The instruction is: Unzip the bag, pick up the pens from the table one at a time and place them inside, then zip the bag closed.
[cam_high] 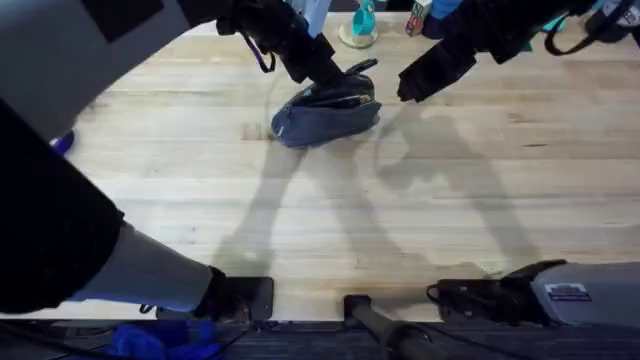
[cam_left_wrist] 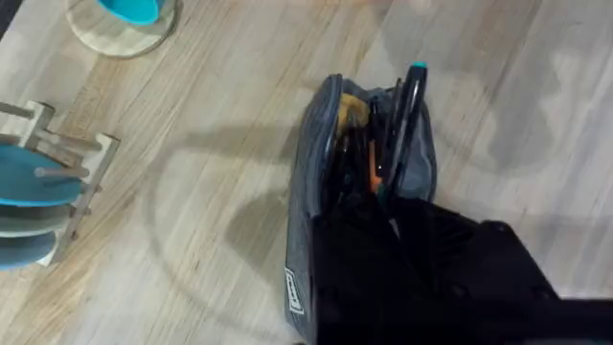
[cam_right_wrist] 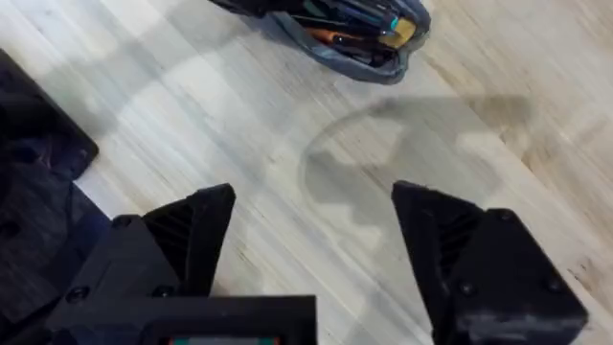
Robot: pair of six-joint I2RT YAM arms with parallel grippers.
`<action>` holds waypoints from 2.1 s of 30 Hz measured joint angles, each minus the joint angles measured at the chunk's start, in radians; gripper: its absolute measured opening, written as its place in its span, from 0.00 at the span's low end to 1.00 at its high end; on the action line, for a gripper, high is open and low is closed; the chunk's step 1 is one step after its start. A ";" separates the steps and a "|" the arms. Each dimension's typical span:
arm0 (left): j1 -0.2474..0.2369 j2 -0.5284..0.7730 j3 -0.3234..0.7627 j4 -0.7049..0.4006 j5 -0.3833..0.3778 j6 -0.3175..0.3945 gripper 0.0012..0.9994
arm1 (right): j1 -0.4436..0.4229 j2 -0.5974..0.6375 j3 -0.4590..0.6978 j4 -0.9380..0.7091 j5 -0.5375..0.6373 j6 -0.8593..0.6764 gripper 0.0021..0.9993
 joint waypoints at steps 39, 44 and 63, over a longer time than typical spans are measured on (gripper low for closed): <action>-0.006 0.091 0.000 0.003 -0.048 0.000 0.04 | 0.000 0.000 0.000 0.000 0.000 0.000 1.00; -0.006 0.091 0.000 0.003 -0.048 0.000 0.07 | 0.000 0.000 0.000 0.000 0.000 0.000 1.00; -0.006 0.091 0.000 0.003 -0.047 0.003 0.99 | 0.000 0.000 0.000 0.000 0.000 0.000 1.00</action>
